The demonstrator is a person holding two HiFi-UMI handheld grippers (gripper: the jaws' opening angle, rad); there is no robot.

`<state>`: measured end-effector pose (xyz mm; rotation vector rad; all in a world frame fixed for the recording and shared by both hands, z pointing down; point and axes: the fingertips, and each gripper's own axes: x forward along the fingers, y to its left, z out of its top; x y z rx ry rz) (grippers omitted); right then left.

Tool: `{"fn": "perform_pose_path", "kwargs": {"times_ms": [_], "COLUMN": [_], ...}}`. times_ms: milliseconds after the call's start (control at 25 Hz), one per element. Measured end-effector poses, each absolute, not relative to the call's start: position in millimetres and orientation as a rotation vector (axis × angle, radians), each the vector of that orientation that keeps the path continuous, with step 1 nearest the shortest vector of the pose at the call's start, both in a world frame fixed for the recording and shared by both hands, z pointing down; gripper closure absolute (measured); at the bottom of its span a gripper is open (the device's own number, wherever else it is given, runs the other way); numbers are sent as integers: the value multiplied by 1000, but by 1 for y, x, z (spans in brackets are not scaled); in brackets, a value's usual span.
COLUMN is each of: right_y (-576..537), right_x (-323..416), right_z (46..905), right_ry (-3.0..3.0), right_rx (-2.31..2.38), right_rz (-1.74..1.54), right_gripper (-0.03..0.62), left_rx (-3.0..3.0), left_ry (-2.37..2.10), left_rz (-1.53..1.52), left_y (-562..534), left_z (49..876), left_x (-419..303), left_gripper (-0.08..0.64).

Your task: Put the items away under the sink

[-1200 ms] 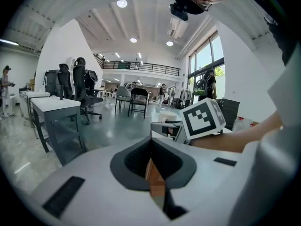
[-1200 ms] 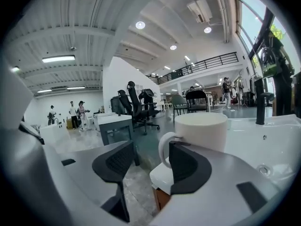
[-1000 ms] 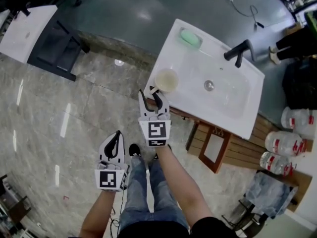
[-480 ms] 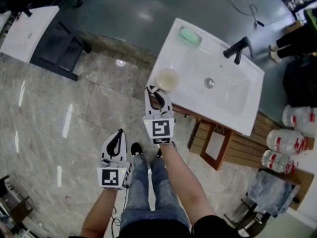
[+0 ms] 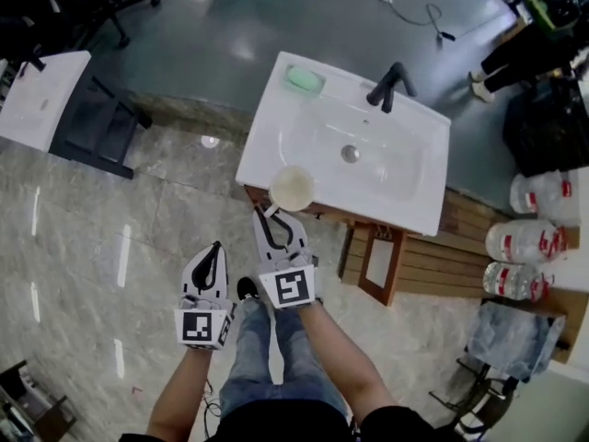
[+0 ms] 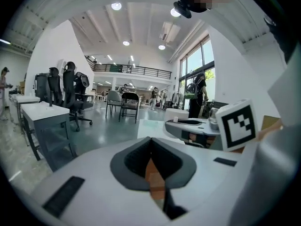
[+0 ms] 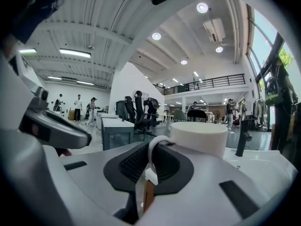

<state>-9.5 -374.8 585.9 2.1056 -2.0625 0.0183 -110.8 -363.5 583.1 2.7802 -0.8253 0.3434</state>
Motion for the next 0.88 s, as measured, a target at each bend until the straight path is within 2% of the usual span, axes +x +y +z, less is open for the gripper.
{"fn": "perform_pose_path", "kwargs": {"times_ms": [160,400,640,880], "right_y": [-314,-223,-156,-136], "right_x": [0,19,56,93], "right_z": [581,627,708,816], "right_ry": [-2017,-1899,-1779,-1699], "right_rx": [2129,2204,2337,2388], "right_rz": [40,159,237,243], "right_gripper": [551,551,551,551], "left_rx": [2826,2867,2890,2922], "left_ry": [-721,-549,-379,-304], "left_rz": [358,335,376,360], "left_y": [-337,-287,-237,-218], "left_z": [587,620,695,790], "left_x": [-80,-23,26,55], "left_gripper": [553,553,552,553]}}
